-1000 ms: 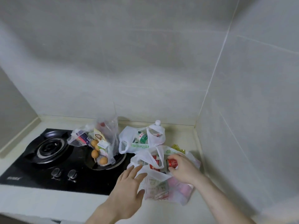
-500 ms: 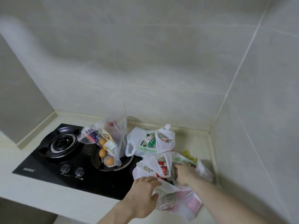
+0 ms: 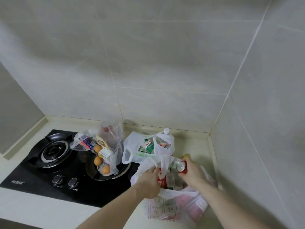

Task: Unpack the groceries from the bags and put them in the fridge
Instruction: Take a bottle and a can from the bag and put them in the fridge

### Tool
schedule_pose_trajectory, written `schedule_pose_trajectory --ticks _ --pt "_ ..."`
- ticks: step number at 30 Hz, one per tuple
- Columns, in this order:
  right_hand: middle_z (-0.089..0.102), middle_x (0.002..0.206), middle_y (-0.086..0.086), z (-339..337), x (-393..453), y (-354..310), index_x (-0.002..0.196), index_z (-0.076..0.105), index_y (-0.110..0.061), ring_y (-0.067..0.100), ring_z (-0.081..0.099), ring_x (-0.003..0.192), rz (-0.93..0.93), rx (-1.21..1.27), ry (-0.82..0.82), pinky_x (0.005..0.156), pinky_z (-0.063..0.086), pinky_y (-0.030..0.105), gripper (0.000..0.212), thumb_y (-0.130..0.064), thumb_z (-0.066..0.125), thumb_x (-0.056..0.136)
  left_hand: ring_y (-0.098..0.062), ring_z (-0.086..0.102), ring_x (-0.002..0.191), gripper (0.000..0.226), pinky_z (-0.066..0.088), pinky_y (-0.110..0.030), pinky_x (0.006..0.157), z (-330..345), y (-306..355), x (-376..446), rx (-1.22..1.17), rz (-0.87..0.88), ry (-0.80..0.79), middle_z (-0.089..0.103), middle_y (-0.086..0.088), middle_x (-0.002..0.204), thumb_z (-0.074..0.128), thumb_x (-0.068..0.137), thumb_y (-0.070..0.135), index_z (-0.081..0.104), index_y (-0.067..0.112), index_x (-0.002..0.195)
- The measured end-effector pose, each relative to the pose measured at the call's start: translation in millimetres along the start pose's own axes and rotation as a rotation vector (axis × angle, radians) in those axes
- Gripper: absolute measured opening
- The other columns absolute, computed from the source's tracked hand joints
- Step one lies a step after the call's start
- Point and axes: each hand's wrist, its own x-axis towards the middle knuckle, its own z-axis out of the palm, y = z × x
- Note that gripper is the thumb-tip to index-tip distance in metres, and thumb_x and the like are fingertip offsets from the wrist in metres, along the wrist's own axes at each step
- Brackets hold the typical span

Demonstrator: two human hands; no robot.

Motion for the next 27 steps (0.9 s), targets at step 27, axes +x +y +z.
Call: schedule_pose_trajectory --ticks 27 --pt "0.069 0.123 -0.022 -39.3 -110.4 9.5 0.125 0.062 -0.039 0.002 0.066 0.116 -0.098 0.768 0.343 0.104 0.054 0.038 0.064 0.0 0.083 0.078 -0.025 0.057 0.118 0.04 0.048 -0.032 0.095 36.1 16.6 36.0 0.383 0.097 0.075 0.056 -0.001 0.131 0.052 0.099 0.028 0.046 0.022 0.138"
